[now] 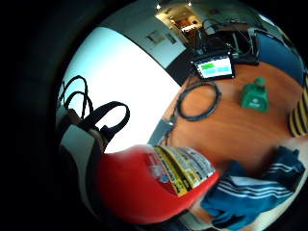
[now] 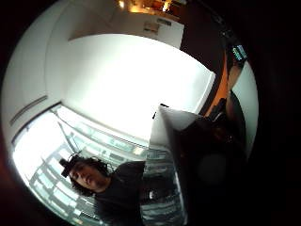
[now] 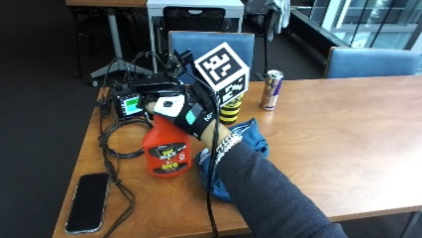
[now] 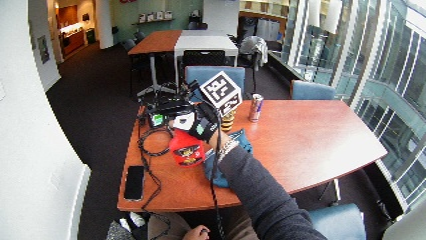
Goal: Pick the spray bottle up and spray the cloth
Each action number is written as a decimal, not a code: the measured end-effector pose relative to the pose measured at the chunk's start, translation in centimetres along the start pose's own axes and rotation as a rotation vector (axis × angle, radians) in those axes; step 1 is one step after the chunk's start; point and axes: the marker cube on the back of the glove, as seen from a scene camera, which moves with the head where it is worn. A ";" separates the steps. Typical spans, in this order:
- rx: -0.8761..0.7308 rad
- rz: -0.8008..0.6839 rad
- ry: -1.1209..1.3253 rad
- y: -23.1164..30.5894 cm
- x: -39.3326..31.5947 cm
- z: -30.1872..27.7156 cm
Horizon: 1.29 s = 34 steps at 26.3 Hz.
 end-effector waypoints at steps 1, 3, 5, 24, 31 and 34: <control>0.019 0.008 -0.018 0.0 0.4 0.4; 0.054 0.020 -0.046 0.0 1.1 0.9; 0.082 0.021 -0.060 0.0 1.4 1.0; 0.135 -0.080 -0.029 -2.5 -2.2 -1.4; 0.122 -0.070 -0.034 -2.4 -2.4 -0.6; 0.117 -0.063 -0.033 -2.2 -2.2 -0.3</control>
